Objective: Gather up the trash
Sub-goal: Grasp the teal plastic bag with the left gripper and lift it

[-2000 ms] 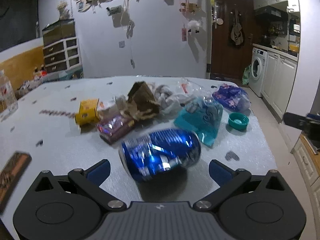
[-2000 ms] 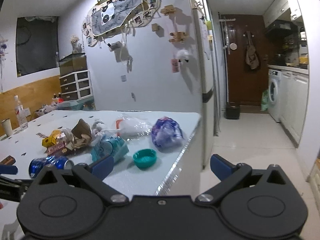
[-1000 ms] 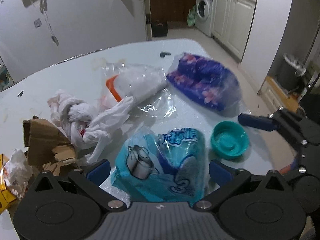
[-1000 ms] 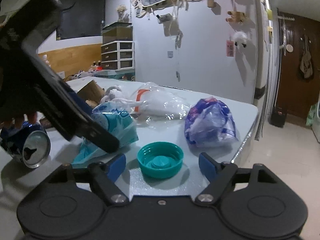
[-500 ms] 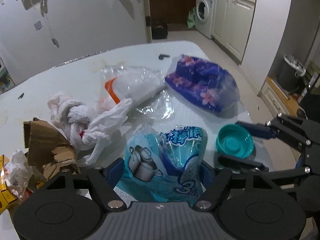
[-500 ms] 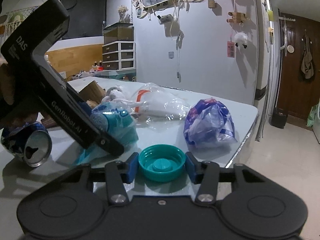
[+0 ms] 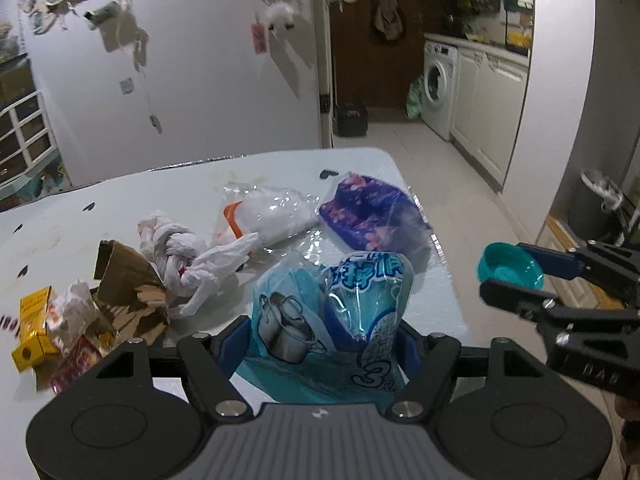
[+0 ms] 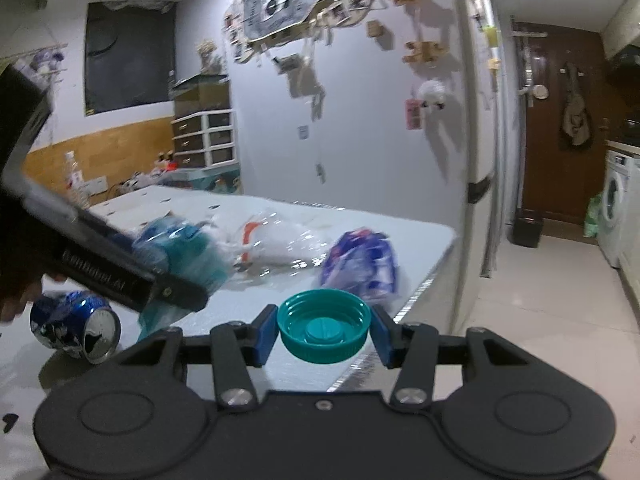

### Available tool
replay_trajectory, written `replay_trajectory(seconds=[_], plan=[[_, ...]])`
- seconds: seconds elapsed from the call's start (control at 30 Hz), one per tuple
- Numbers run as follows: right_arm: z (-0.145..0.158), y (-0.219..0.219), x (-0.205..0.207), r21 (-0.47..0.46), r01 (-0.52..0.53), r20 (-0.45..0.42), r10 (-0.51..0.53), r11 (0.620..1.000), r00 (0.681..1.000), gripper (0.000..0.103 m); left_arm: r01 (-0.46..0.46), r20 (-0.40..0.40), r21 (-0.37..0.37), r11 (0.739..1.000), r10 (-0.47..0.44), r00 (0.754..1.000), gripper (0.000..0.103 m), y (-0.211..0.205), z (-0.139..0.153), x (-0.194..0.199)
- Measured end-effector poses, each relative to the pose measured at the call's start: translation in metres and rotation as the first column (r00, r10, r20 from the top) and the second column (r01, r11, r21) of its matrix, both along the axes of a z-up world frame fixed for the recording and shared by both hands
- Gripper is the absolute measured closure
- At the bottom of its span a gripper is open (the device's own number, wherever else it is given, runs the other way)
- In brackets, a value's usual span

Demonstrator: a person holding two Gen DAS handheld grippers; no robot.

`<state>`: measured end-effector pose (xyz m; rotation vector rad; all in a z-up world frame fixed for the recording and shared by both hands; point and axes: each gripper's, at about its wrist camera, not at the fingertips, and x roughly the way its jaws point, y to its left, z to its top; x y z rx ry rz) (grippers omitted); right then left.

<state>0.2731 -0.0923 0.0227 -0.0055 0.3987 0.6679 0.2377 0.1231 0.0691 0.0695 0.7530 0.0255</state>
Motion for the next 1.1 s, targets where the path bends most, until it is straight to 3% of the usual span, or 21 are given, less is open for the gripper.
replay_trajectory(seconds=[0.4, 0.63, 1.1], plan=[[0.027, -0.07, -0.031, 0.031, 0.152, 0.006, -0.152, 0.988, 0.988, 0.053, -0.026, 0.1, -0.027, 0.999, 0.028, 0.995, 0.03, -0.063, 0.01, -0.039], [0.029, -0.111, -0.052, 0.003, 0.233, 0.024, -0.233, 0.973, 0.972, 0.053, 0.011, 0.128, -0.046, 0.999, -0.005, 0.992, 0.03, -0.105, 0.01, -0.045], [-0.002, -0.193, -0.059, -0.03, 0.379, -0.049, -0.38, 0.925, 0.924, 0.053, 0.128, 0.071, -0.082, 0.988, -0.122, 0.99, 0.03, -0.202, -0.029, -0.022]])
